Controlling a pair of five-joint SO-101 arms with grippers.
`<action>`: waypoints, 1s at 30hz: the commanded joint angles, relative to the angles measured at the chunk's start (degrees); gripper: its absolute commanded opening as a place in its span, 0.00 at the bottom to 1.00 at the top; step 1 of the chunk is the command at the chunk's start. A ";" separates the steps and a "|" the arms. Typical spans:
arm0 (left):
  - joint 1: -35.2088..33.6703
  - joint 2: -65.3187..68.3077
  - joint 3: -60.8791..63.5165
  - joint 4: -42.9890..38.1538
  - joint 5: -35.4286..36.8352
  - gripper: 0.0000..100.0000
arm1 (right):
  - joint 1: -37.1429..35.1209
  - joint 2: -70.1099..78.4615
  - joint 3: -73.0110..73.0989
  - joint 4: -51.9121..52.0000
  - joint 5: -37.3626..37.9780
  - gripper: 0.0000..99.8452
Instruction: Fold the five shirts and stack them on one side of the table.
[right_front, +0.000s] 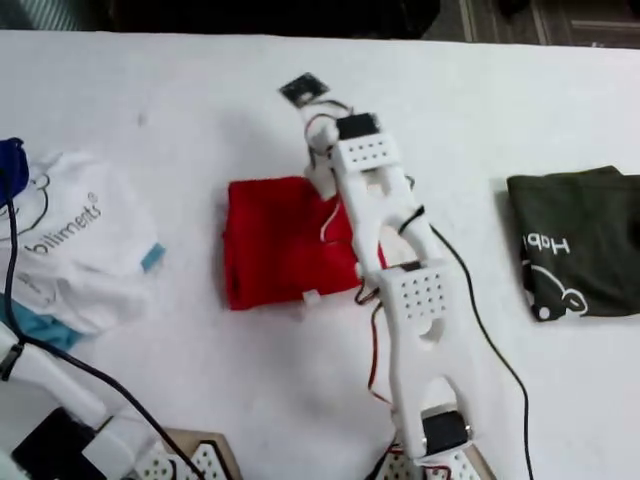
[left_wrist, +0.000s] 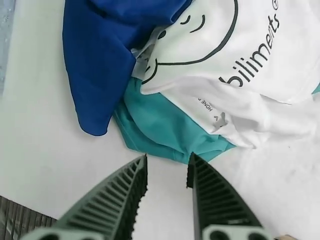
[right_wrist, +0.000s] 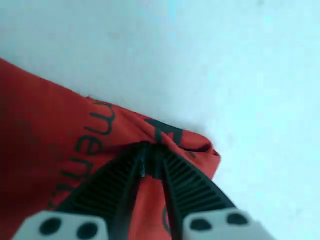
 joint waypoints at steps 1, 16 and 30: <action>0.13 -1.54 -0.18 -0.53 0.26 0.15 | -1.63 -1.19 -10.11 5.41 0.26 0.02; 0.04 -1.89 -0.18 -0.44 0.26 0.15 | -2.68 -12.53 -4.31 17.01 -1.76 0.02; 0.04 -1.71 -0.18 -0.70 0.35 0.15 | -0.75 -29.67 44.48 9.89 -3.16 0.02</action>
